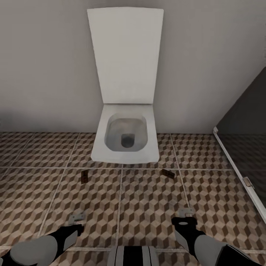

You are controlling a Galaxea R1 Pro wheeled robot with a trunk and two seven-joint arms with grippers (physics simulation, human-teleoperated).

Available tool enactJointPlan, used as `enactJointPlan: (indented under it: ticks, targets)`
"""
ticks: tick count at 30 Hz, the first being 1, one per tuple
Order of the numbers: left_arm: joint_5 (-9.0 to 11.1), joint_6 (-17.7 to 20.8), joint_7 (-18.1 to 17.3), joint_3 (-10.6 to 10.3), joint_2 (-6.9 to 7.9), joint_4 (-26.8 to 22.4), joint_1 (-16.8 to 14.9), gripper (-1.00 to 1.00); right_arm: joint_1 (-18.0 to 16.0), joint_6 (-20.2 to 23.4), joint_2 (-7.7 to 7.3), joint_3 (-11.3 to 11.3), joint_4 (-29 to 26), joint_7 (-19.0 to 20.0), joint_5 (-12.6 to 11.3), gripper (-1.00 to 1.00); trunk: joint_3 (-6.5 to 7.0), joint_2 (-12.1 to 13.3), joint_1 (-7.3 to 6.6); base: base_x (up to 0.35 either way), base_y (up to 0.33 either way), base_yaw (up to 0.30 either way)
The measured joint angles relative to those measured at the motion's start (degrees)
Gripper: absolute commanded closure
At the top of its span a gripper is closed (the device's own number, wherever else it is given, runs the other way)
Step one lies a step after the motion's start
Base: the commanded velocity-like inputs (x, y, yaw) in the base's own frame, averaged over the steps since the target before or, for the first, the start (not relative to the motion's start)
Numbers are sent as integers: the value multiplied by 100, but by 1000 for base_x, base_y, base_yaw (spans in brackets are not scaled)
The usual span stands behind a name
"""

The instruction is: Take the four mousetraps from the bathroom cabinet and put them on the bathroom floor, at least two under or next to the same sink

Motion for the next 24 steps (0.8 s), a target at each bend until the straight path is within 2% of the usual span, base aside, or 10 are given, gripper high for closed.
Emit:
enactJointPlan:
  ticks: [10,19,24]
  targets:
    - [6,-120,-30,-2,-8,-64,405,-100,353,-704,-8,-2,6,-3,169,-100,221,13,-26,0,0,0]
    - [10,-237,-33,-9,-8,-197,720,-100,625,-836,-11,-2,6,0,437,-100,421,26,-49,0,0,0]
    - [6,-299,-34,-7,-9,-281,818,-100,711,-850,-12,-2,6,9,506,-100,532,32,-62,0,0,0]
